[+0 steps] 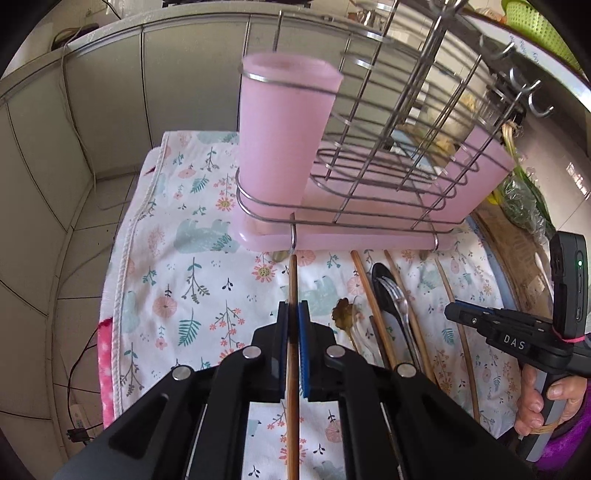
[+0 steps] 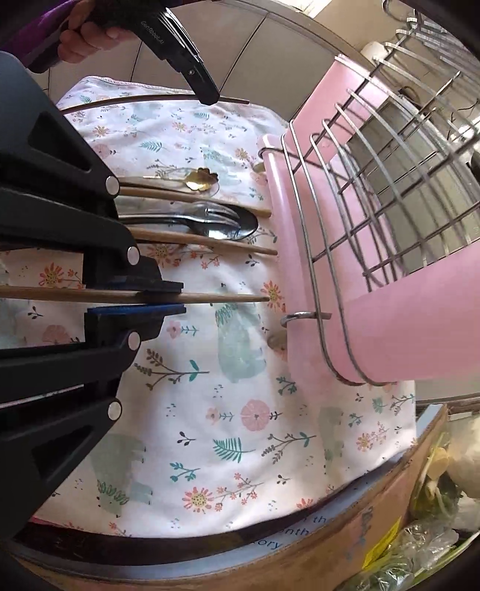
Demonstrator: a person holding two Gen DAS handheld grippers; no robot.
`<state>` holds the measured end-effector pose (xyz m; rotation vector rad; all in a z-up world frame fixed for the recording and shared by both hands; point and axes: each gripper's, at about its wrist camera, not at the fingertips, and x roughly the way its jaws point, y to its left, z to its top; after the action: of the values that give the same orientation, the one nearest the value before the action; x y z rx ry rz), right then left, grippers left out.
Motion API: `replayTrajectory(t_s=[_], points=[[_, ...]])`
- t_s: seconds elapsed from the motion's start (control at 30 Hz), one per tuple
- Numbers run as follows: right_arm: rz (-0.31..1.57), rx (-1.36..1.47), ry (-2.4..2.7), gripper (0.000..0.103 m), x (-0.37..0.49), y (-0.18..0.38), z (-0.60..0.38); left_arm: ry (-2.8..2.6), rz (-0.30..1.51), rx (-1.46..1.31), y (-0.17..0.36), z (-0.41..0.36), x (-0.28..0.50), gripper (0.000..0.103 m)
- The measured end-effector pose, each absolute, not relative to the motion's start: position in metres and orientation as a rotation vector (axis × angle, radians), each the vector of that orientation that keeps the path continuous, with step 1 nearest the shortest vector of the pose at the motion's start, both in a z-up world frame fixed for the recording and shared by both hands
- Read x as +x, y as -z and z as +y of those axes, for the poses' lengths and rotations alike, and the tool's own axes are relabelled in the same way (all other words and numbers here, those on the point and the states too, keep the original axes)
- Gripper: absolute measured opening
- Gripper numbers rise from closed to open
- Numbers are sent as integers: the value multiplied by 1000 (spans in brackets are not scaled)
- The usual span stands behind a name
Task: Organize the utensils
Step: 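Lift the chopsticks with both grippers and carry them above the pink holder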
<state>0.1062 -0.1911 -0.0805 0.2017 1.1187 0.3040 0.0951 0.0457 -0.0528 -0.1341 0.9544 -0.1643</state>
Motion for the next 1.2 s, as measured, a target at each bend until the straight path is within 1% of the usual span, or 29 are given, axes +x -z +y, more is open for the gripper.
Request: replayTrajectory(t_s=[0.2,0.37,0.6,0.77,0.87,0.93,1.03,1.2], points=[[948,229,-331,6,67,34,-204,158,818,-184,15,62,63,5],[770,228,-349,6,45,-20,-214,152,694,-229,-27,79,46,4],[493,235,-339,6,44,-104,-223,146,458,-233,-120,92,36,4],[355,231,-313,6,71,-147,-225,144,314,-250,-188,104,48,5],[286,228,-293,6,85,-165,-228,103,247,-239,-220,112,60,4],[247,236,-283,6,98,-174,-229,90,235,-238,-231,115,72,4],[197,246,-270,6,117,-186,-232,72,254,-231,-230,115,97,5],[143,245,-239,6,149,-186,-235,68,342,-193,-196,104,137,5]])
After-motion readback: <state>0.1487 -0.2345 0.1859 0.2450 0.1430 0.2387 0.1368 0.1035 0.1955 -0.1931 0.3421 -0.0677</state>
